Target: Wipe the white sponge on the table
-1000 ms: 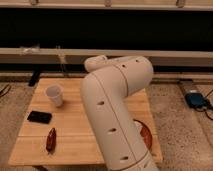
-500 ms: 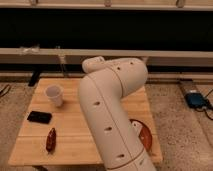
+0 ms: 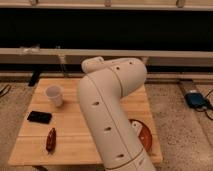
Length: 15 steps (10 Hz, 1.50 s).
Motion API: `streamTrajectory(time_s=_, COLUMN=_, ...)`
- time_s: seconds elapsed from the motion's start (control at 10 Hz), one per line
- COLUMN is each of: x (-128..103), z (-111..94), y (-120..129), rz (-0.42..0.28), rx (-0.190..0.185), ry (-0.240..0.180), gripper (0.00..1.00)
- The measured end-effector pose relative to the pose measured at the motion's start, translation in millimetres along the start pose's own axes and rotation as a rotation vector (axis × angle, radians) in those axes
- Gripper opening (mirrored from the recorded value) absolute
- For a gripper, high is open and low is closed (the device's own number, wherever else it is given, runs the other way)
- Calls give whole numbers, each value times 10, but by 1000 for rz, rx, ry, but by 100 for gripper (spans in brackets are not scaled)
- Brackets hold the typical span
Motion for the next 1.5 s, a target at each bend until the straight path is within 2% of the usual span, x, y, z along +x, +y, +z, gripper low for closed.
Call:
streamTrajectory(time_s=0.5, x=162, z=-16, y=37, rz=-50, rx=29, ry=18, gripper=5)
streamTrajectory(time_s=0.8, x=355, z=-20, y=150, rz=-97, rx=43, ry=40, gripper=5)
streamTrajectory(time_s=1.0, x=515, z=-12, y=271, rz=-137, rx=48, ry=63, gripper=5)
streamTrajectory(time_s=1.5, x=803, z=32, y=388, rz=-213, rx=68, ry=113, gripper=5)
